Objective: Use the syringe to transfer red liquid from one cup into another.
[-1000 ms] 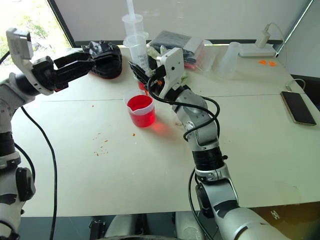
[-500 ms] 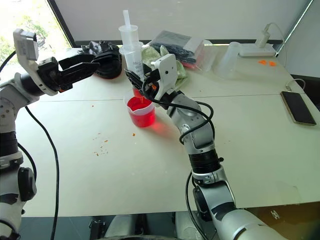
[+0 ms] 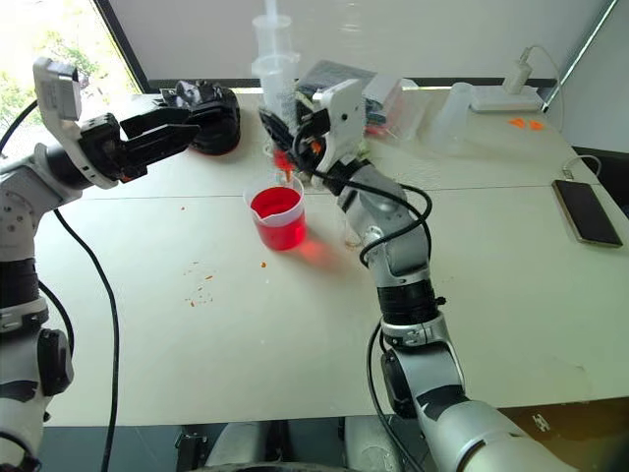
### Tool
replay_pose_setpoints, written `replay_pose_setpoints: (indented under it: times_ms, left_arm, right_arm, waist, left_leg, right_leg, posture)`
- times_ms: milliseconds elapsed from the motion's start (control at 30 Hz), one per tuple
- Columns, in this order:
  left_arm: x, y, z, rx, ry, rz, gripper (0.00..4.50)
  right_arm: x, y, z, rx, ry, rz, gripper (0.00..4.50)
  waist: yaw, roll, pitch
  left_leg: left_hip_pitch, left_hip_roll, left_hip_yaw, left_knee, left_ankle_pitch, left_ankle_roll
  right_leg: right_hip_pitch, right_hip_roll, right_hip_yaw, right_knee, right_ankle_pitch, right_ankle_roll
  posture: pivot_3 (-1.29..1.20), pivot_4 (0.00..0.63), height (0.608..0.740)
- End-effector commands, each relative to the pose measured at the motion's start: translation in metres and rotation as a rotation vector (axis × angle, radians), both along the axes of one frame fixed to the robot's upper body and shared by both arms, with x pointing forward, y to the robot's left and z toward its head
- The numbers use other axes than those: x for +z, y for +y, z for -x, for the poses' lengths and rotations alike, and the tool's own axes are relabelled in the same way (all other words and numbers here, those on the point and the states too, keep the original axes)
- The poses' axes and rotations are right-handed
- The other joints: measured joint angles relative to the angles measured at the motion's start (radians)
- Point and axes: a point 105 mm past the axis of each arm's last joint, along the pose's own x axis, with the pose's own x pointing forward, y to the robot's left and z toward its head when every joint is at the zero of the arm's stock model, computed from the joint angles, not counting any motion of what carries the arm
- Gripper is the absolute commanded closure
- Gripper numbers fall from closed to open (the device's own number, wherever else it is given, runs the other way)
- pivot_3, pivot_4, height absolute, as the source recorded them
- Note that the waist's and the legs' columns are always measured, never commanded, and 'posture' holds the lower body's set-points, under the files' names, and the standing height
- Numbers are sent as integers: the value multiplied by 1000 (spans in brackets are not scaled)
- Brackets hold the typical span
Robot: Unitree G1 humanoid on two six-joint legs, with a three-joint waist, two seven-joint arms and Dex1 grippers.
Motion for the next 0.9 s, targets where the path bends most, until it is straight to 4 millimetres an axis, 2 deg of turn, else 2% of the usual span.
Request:
replay_pose_setpoints:
  times_ms: [33, 133, 300, 400, 600, 733, 900]
  left_arm:
    - [15, -6, 3, -25, -66, -5, 1252]
    - [16, -9, 1, -37, -67, -7, 1252]
    - [17, -13, -1, -58, -68, -11, 1252]
    - [20, -21, -5, -79, -86, -9, 1252]
    - [38, -47, -7, -166, -124, 48, 1252]
    - [53, -66, -14, -202, -112, 170, 1252]
    - [56, -96, -21, -258, -140, 151, 1252]
  right_arm:
    - [23, -24, 5, -51, -92, -16, 3100]
    - [23, -43, 5, -103, -94, -2, 3100]
    - [11, -59, 6, -152, -70, 21, 3100]
    - [-6, -57, 13, -151, -37, 35, 3100]
    - [-25, -49, 23, -147, 5, 42, 3100]
    - [-30, -54, 22, -169, 17, 47, 3100]
    - [-36, -57, 22, -183, 29, 51, 3100]
  waist:
    - [0, 0, 0]
    - [-5, 0, 0]
    - [-6, 0, 0]
    - [-2, 0, 0]
    - [19, 0, 0]
    - [32, 0, 0]
    - [31, 0, 0]
  left_leg:
    - [0, 0, 0, 0, 0, 0]
    - [0, 0, 0, -1, 0, 0]
    - [0, 0, 1, -1, 0, 0]
    - [0, 0, 1, -1, 0, 0]
    - [0, 0, 2, 0, 0, 0]
    - [0, 0, 1, 1, 0, 0]
    - [-1, 0, 2, 1, 0, 0]
  right_leg:
    - [0, 0, 0, 0, 0, 0]
    - [0, 0, 0, -1, 0, 0]
    - [0, 0, 0, -1, 0, 0]
    - [0, 0, 0, -1, 0, 0]
    - [0, 0, 1, -2, 0, 0]
    - [1, 0, 1, -3, 0, 0]
    - [1, 0, 1, -3, 0, 0]
  posture:
    - [0, 150, 711]
    - [0, 150, 711]
    - [0, 150, 711]
    - [0, 150, 711]
    - [0, 150, 711]
    - [0, 150, 711]
    - [0, 150, 711]
